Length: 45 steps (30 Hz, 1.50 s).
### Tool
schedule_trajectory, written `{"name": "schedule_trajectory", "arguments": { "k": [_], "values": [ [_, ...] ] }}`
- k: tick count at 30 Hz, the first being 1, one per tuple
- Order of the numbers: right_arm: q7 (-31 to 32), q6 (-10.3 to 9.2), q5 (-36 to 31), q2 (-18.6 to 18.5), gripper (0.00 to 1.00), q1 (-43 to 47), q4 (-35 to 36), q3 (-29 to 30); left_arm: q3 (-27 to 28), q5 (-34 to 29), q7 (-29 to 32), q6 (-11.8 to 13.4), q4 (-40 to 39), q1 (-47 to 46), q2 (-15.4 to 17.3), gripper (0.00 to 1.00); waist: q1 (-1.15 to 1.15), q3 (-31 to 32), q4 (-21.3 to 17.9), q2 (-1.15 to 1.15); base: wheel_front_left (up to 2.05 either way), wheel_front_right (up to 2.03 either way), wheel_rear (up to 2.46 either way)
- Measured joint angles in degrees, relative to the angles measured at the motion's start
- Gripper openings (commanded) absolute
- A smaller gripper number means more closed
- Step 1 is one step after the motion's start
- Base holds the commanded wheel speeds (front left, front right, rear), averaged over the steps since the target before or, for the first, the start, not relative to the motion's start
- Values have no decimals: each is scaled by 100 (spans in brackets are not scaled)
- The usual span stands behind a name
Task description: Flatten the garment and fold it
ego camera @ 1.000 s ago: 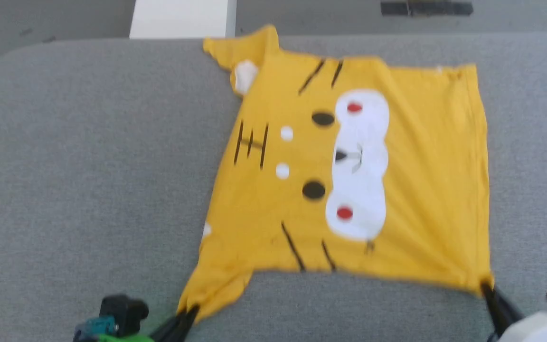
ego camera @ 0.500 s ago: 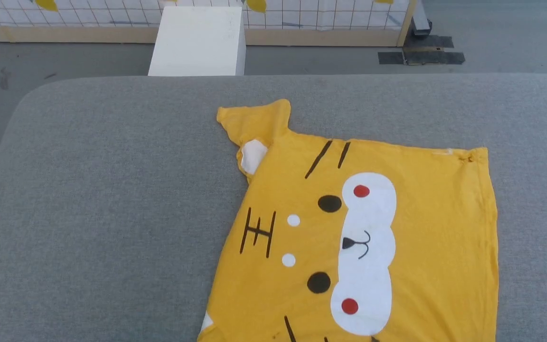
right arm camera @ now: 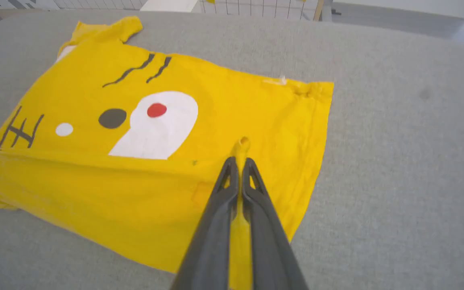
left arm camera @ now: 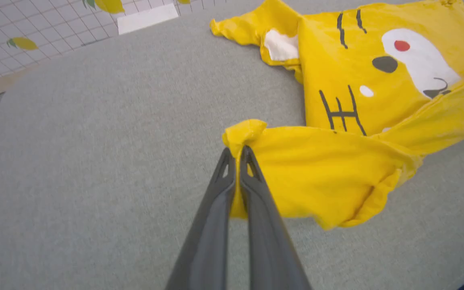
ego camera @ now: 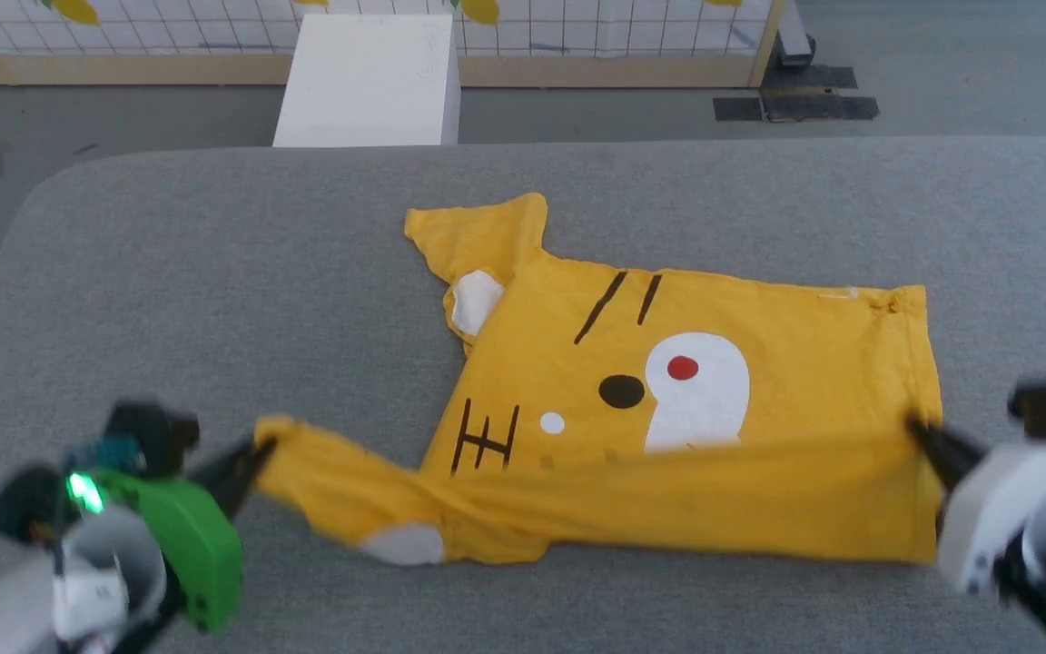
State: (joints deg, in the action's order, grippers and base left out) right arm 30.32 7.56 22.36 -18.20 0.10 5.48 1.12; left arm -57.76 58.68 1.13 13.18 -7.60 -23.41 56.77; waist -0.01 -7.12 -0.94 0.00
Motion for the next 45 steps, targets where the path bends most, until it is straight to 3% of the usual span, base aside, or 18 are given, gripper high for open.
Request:
{"name": "schedule_trajectory", "arguments": {
  "k": [6,10,19,30,34,39,45],
  "values": [
    [98,1,-156,-143,0,-2605,-162,-426,526,-615,315,-627,216,-1799,51,0,0,-138,-116,0,0,0,0],
    [101,1,-299,-137,0,-4079,-623,-645,832,-808,478,-1005,503,-2891,-119,0,0,-190,-171,0,0,0,0],
    [9,1,-555,278,0,-6614,-1749,-859,1480,-976,713,-1558,1460,-5035,-581,0,0,-448,-252,0,0,0,0],
    [333,1,-590,558,0,-8146,-2504,-996,1657,-1013,1529,-1845,1762,-6701,-708,0,1,-1060,-396,0,0,0,0],
    [74,1,-881,860,0,-8723,-2832,-771,1766,-1522,1102,-1841,1952,-7313,-735,0,2,-1453,-460,0,0,0,0],
    [-798,1,-1296,1384,0,-9317,-3551,-444,1748,-2184,356,-1868,2416,-7842,-877,0,2,-1998,-617,0,0,0,0],
    [-1456,1,-1746,1470,0,-9829,-3986,-255,1663,-2499,-213,-1976,2677,-8489,-982,0,2,-2602,-794,0,0,0,0]
  ]
}}
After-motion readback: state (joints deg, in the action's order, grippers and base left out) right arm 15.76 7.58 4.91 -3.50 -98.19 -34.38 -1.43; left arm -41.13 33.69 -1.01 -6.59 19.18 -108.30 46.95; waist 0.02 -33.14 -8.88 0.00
